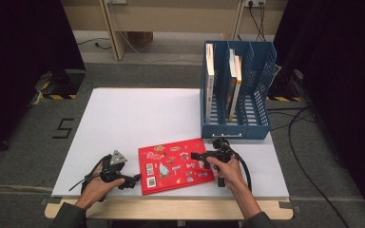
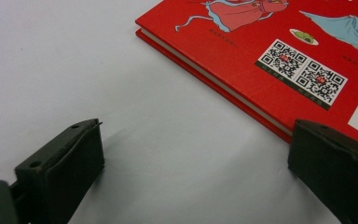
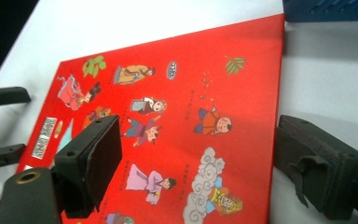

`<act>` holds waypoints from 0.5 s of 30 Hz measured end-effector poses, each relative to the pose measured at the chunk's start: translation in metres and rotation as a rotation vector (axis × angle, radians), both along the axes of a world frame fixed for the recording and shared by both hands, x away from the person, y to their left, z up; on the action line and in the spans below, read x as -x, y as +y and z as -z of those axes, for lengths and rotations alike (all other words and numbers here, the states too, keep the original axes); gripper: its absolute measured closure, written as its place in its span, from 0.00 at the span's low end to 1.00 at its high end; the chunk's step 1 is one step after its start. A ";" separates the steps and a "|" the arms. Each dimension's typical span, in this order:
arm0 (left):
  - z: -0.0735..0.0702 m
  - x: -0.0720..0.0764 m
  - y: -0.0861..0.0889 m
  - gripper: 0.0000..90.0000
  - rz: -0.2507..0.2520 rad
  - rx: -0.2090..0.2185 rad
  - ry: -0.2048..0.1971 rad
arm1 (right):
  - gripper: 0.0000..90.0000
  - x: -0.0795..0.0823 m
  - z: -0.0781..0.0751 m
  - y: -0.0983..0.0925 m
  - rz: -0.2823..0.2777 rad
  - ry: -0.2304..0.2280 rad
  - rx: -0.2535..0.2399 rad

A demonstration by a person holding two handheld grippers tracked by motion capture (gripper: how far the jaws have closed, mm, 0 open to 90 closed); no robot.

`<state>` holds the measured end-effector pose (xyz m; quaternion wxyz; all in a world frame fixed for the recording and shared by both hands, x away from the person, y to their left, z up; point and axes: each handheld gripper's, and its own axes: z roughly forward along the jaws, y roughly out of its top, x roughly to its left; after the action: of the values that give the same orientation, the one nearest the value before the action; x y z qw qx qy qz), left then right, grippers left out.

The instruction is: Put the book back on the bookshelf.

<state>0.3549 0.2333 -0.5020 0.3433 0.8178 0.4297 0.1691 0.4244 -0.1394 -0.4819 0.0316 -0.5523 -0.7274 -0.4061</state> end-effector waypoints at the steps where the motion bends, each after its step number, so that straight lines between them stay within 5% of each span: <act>1: 0.000 0.000 0.000 0.02 0.001 0.000 0.000 | 0.18 0.000 0.000 -0.001 0.003 -0.002 -0.008; 9: 0.001 -0.002 0.000 0.00 0.019 0.010 0.005 | 0.18 -0.002 -0.011 -0.003 0.030 -0.001 -0.065; 15: 0.000 -0.003 0.000 0.00 0.028 0.007 0.009 | 0.18 -0.004 -0.049 -0.003 0.000 -0.050 -0.143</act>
<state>0.3575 0.2336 -0.5021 0.3466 0.8232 0.4205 0.1593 0.4283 -0.1428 -0.4326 0.0528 -0.5382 -0.6970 -0.4709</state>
